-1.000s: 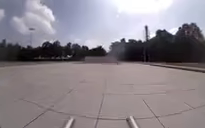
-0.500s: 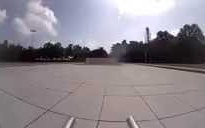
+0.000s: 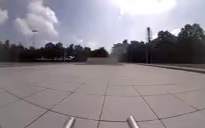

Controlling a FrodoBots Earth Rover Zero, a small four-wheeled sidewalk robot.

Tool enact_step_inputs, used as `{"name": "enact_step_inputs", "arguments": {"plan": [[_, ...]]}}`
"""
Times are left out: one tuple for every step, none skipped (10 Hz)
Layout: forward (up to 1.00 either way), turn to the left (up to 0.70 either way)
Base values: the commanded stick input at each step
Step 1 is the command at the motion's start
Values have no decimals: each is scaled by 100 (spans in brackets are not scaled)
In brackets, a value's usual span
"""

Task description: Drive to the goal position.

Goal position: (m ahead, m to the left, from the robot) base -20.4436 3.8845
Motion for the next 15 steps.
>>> {"name": "enact_step_inputs", "arguments": {"plan": [[0,70],[0,70],[0,70],[0,70],[0,70],[0,70],[21,61],[70,40],[70,40],[70,40],[70,40],[70,40],[70,40],[70,40],[70,40]]}}
